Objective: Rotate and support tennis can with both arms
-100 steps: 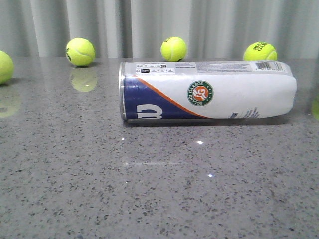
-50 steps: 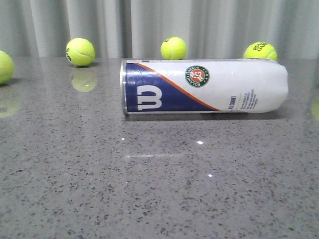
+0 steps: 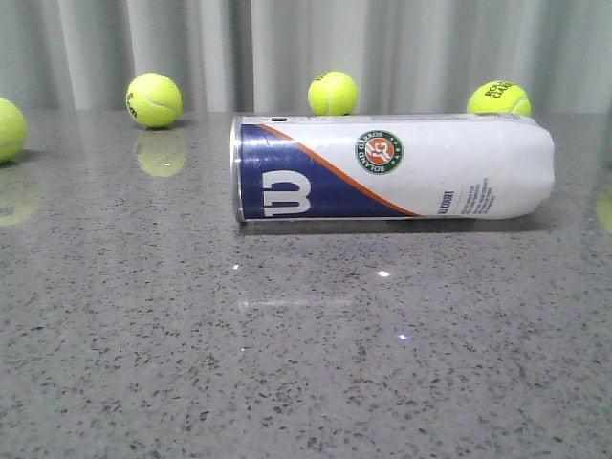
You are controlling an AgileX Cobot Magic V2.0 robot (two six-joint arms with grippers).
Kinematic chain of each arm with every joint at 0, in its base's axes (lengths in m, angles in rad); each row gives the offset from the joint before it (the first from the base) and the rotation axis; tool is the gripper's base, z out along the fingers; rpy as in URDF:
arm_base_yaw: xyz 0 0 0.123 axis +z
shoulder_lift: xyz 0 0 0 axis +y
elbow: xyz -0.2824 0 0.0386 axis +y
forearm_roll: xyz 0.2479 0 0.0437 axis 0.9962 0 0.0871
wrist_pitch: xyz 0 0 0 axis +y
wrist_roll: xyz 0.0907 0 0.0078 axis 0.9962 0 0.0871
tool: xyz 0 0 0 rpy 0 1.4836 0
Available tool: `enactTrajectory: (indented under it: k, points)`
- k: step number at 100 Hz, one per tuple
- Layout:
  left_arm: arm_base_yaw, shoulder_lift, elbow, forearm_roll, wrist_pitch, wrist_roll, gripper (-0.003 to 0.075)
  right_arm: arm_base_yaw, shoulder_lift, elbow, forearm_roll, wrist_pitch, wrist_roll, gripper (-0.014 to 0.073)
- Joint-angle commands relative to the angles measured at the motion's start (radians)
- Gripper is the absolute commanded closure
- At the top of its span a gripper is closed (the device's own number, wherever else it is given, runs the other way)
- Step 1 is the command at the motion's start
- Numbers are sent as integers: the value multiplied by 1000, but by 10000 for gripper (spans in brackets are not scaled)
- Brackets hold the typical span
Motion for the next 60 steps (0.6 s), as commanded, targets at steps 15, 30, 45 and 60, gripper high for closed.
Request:
enactTrajectory:
  k: [15,30,45,60]
  points:
    - [3,-40,48,-6,-74,3,741,-5,-162,56,2,-87,-6,659]
    - [3,-40,48,-6,-74,3,741,-5,-235,81,2,-79,-6,659]
    - [3,-40,48,-6,-74,3,741,-5,-241,81,2,-75,-6,659]
    - [3,-40,48,-6,-74,3,741,-5,-241,81,2,-75,-6,659]
